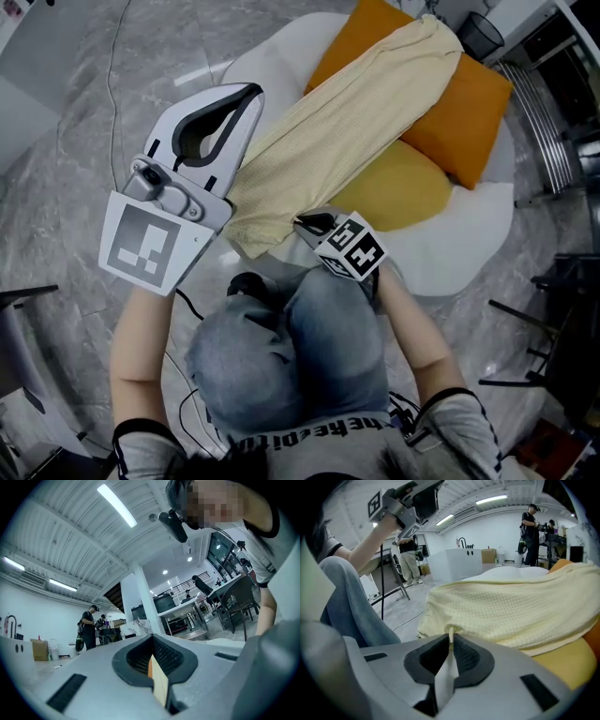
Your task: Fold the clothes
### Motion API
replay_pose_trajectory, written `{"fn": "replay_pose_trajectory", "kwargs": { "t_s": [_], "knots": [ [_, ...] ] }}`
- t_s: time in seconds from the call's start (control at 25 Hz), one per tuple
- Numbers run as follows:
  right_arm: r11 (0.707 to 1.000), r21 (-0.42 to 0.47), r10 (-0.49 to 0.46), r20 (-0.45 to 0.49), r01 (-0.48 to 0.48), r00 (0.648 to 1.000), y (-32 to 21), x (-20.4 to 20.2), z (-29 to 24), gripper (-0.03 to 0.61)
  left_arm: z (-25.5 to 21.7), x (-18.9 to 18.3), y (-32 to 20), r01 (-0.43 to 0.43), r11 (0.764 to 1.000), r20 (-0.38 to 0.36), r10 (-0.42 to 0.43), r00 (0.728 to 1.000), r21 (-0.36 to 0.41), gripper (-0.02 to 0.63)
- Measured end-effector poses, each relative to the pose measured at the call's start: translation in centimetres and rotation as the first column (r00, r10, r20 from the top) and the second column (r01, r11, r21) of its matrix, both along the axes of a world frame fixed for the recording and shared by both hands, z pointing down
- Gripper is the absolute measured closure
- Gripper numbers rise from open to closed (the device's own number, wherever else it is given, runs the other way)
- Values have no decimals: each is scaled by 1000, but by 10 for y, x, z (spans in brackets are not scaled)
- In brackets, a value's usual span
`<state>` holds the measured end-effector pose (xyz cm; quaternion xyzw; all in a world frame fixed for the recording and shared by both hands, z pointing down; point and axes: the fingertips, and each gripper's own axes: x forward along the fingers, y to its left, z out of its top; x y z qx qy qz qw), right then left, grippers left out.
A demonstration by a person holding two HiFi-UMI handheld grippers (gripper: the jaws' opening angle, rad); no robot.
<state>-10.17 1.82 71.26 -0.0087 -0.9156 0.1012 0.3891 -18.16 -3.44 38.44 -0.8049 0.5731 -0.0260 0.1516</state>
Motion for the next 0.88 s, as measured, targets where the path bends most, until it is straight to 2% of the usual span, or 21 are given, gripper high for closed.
{"fn": "replay_pose_trajectory", "kwargs": {
  "t_s": [0.12, 0.4, 0.6, 0.88],
  "knots": [
    [1000, 11, -24, 51, 23, 998, 1, -5, -16, 511, 2, -3, 4, 13, 1000, 6, -13, 1000, 6, 611],
    [991, 67, -128, 159, 119, 979, 14, -31, -63, 475, 11, -11, 16, 56, 998, 9, -56, 998, -18, 611],
    [975, 85, -214, 119, 205, 970, 33, -45, -54, 455, 16, -14, 27, 93, 995, 15, -92, 996, -41, 611],
    [960, 82, -276, 80, 269, 958, 62, -49, -40, 436, 19, -26, 53, 153, 986, 4, -153, 988, -67, 611]
  ]
}}
